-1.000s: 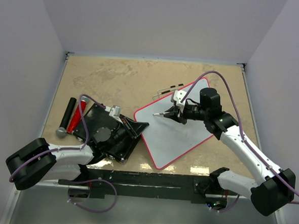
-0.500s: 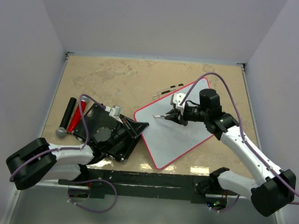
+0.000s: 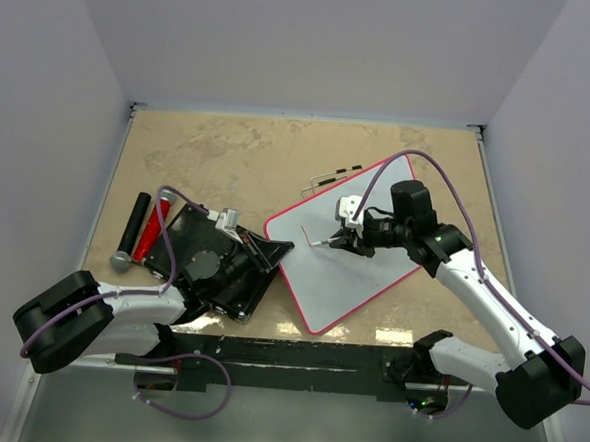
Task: Write a sentence on the whiteboard
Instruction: Pick up the sentence from the whiteboard.
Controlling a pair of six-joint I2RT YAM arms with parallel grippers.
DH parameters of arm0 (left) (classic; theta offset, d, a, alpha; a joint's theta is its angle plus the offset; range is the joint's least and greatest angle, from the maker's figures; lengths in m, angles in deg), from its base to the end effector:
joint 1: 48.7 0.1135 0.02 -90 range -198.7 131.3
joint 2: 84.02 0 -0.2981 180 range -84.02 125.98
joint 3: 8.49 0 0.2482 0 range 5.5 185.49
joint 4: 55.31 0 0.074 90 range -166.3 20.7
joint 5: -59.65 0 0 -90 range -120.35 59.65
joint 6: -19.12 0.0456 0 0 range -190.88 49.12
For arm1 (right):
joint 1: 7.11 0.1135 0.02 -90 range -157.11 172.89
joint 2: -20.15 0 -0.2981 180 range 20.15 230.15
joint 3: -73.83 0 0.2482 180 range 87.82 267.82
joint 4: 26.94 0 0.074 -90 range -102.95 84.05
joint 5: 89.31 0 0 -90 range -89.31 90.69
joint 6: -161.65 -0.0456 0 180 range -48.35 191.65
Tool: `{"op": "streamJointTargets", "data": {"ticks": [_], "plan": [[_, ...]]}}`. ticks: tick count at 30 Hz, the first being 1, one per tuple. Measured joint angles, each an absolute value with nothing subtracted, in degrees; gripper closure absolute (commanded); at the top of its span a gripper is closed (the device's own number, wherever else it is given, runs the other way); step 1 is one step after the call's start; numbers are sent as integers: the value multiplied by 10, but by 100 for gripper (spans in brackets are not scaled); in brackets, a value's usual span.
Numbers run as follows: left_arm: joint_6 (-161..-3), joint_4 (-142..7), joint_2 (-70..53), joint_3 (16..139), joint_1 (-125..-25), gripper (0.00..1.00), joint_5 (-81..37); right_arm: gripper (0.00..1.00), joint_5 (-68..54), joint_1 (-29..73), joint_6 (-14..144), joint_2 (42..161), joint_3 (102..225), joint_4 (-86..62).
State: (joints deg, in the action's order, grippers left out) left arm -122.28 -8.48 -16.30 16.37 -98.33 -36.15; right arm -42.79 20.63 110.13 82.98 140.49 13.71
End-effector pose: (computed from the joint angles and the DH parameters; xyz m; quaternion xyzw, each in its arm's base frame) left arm 0.1382 -0.1555 0.2288 -0.0475 0.6807 -0.5416 0.4910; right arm 0.1777 0.1289 0.3311 -0.5926 0.6052 0.2909 0.4449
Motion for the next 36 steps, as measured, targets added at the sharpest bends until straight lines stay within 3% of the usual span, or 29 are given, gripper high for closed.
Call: {"op": "streamJointTargets", "data": {"ticks": [25, 36], "plan": [[-1228, -76, -154, 164, -983, 100, -362, 100, -368, 207, 1006, 834, 1413, 46], [-1224, -70, -151, 164, -983, 100, -361, 100, -406, 207, 1058, 833, 1413, 80]]}}
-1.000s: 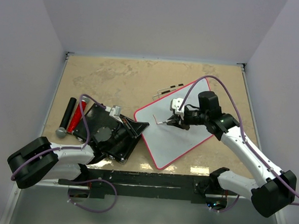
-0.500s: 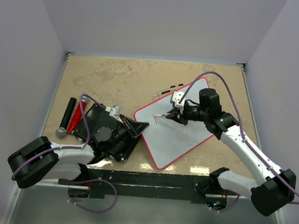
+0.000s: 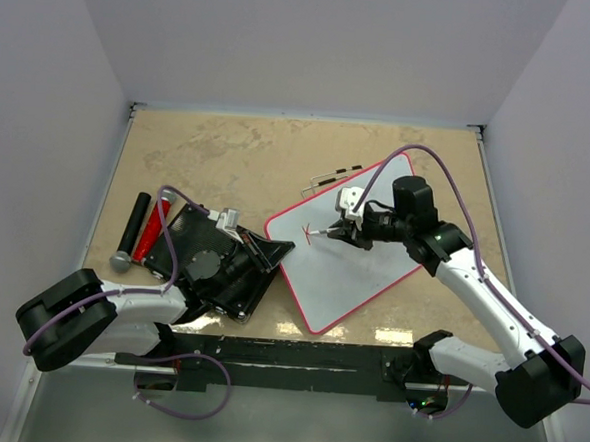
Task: Write a sentence on the whiteboard
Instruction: Pick up the sentence from the whiteboard.
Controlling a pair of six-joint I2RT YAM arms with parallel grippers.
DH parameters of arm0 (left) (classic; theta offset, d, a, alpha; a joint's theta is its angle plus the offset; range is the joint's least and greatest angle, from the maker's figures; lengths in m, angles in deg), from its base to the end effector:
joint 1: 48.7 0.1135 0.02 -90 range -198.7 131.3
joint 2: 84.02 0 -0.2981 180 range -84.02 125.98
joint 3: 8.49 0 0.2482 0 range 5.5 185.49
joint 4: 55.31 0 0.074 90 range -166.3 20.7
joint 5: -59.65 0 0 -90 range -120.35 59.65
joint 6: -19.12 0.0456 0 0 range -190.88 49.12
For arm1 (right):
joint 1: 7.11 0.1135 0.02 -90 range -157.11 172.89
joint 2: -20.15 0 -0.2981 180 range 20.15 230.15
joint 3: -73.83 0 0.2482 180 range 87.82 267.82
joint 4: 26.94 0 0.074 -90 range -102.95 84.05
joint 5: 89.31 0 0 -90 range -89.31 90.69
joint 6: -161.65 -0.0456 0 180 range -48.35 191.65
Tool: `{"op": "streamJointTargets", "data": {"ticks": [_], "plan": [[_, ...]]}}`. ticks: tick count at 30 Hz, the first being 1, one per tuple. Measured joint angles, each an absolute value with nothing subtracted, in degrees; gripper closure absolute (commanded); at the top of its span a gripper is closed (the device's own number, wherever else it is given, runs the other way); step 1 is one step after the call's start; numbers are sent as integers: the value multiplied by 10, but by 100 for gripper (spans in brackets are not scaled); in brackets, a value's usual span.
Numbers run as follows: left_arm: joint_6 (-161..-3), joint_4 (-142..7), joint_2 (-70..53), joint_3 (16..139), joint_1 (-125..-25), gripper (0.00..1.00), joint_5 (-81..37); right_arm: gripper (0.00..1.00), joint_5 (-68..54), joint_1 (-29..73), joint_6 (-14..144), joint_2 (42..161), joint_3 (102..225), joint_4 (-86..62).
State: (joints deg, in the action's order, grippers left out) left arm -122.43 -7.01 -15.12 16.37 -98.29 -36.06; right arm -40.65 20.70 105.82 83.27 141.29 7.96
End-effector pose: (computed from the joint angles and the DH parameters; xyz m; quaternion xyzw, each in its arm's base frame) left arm 0.1397 -0.1571 0.2279 -0.0481 0.6788 -0.5439 0.4911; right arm 0.1858 0.1320 0.3431 -0.5684 0.6065 0.2803 0.4801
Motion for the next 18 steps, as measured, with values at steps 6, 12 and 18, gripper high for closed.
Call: {"op": "streamJointTargets", "data": {"ticks": [6, 12, 18], "plan": [[-1224, -68, -149, 164, -983, 100, -360, 100, -414, 207, 1072, 835, 1413, 98], [-1224, -68, -148, 164, -983, 100, -360, 100, -408, 207, 1068, 835, 1413, 99], [-1224, -63, -144, 164, -983, 100, -360, 100, -394, 207, 1089, 825, 1413, 128]]}}
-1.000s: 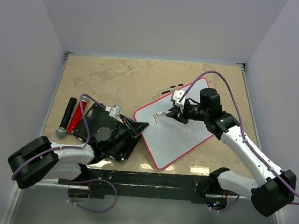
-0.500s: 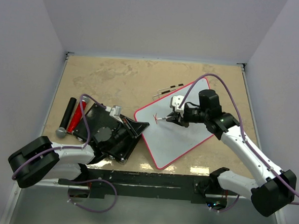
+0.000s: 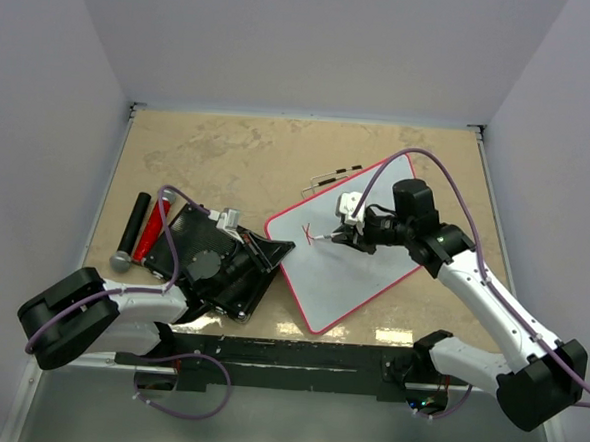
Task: Write a sentence on the whiteboard
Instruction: Pick up the sentence from the whiteboard.
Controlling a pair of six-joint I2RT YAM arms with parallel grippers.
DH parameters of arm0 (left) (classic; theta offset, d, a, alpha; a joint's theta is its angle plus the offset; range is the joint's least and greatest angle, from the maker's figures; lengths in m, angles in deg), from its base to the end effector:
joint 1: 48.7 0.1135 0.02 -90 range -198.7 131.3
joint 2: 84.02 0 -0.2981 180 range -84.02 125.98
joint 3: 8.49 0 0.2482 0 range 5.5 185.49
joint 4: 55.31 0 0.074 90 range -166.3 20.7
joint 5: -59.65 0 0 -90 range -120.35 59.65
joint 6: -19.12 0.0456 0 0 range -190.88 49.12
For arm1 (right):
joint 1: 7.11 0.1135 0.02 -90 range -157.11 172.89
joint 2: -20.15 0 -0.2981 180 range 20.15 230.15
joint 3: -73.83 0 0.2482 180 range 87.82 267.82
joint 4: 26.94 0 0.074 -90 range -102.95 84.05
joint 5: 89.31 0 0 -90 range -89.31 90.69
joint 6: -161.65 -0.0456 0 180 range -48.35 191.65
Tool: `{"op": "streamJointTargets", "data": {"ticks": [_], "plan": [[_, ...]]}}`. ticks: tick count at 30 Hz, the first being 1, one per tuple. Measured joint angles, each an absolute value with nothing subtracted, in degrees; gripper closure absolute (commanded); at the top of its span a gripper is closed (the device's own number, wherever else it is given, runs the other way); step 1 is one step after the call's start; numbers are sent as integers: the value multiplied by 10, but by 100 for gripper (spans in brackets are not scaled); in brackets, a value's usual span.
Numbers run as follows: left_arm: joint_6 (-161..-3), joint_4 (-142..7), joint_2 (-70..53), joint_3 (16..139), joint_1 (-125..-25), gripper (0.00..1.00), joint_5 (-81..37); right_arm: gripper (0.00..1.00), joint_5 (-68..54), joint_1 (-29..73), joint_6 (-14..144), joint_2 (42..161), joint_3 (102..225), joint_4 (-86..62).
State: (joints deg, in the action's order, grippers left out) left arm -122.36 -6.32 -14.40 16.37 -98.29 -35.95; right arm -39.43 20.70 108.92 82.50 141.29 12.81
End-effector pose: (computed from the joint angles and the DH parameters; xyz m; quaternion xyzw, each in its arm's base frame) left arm 0.1405 -0.1581 0.2270 -0.0470 0.6790 -0.5439 0.4908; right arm 0.1795 0.1279 0.3378 -0.5818 0.6155 0.2667 0.4599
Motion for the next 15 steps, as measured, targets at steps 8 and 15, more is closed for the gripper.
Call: {"op": "streamJointTargets", "data": {"ticks": [8, 15], "plan": [[-1223, -56, -139, 164, -983, 100, -358, 100, -376, 207, 1102, 810, 1413, 153], [-1223, -55, -138, 164, -983, 100, -357, 100, -380, 207, 1075, 813, 1413, 127]]}}
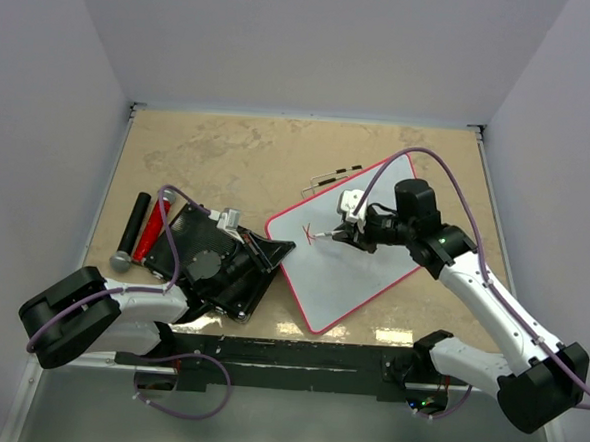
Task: Write a sentence on the whiteboard
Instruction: Pick up the sentence from the whiteboard.
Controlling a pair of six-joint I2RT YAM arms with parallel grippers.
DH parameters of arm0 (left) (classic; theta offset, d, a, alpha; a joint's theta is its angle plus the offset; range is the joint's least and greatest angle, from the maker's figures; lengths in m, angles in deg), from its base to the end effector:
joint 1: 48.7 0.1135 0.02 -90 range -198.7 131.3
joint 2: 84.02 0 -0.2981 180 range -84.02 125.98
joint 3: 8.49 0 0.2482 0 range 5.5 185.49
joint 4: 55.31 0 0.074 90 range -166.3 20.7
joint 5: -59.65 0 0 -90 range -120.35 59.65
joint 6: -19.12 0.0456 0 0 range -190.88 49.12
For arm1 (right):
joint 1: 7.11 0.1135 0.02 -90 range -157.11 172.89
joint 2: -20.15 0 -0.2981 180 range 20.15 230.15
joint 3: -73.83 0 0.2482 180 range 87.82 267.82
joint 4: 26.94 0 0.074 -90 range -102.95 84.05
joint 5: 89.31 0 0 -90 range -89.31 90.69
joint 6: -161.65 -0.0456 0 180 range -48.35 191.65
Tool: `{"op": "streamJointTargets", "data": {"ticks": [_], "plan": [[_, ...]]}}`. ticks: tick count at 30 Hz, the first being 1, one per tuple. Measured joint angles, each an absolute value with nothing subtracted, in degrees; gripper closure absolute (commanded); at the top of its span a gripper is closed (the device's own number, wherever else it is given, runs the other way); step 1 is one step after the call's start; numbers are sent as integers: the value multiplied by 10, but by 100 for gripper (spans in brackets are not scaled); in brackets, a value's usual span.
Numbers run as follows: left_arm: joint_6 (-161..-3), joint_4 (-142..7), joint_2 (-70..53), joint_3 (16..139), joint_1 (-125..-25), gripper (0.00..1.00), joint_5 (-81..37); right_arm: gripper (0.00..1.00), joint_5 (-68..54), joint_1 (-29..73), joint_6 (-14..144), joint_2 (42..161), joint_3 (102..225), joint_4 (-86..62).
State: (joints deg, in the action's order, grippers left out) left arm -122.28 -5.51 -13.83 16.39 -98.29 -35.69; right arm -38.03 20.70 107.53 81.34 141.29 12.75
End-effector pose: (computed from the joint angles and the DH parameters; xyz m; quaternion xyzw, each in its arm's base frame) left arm 0.1410 -0.1591 0.2269 -0.0449 0.6775 -0.5458 0.4910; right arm 0.1764 0.1253 0.3415 -0.5718 0.6228 0.2597 0.4666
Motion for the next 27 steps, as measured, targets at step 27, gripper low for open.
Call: {"op": "streamJointTargets", "data": {"ticks": [27], "plan": [[-1224, -54, -135, 164, -983, 100, -357, 100, -328, 205, 1039, 813, 1413, 89]]}}
